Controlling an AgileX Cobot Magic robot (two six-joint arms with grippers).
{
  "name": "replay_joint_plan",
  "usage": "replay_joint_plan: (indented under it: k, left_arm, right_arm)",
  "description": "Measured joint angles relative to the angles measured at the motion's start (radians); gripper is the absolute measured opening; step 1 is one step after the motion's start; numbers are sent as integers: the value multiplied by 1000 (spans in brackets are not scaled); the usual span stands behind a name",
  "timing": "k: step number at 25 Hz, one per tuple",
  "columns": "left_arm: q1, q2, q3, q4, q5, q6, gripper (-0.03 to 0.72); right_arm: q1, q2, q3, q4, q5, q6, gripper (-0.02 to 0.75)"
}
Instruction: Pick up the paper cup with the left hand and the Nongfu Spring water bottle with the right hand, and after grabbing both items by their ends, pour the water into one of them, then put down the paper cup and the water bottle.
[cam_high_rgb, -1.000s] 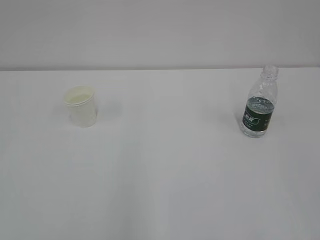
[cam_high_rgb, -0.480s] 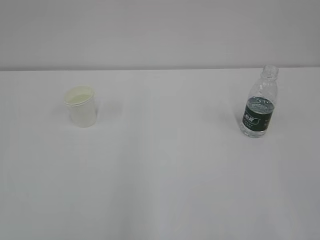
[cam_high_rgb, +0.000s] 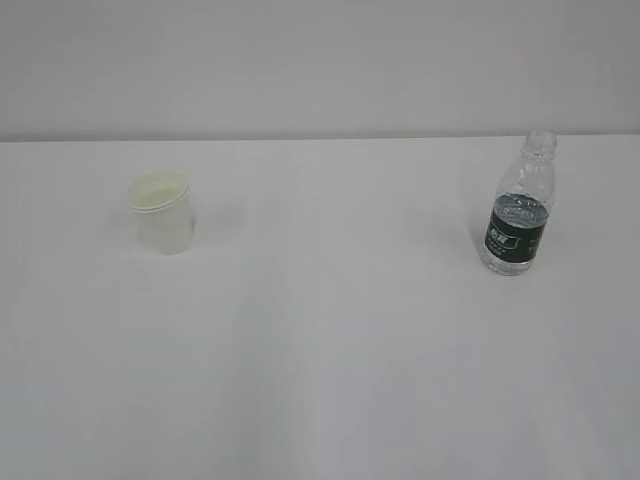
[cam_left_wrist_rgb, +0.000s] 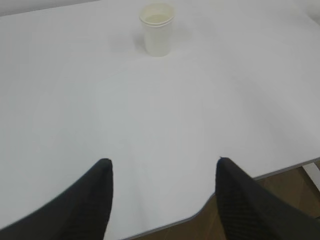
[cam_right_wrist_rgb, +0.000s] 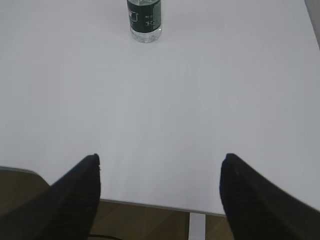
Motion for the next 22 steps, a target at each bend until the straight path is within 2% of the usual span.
replay_joint_plan:
  k: [8,12,17,22]
  left_arm:
    - [0,0,0,2,-2,0,452]
    - [0,0,0,2,-2,0,452]
    - [64,0,0,9,-2,0,451]
    - [142,0,0,9,-2,0,450]
  right_arm:
    - [0,0,0,0,-2,0,555]
    - [-43,0,0,0,-2,0,555]
    - [-151,0,0,0,-2,0,555]
    - [-191,0,0,0,-2,0,555]
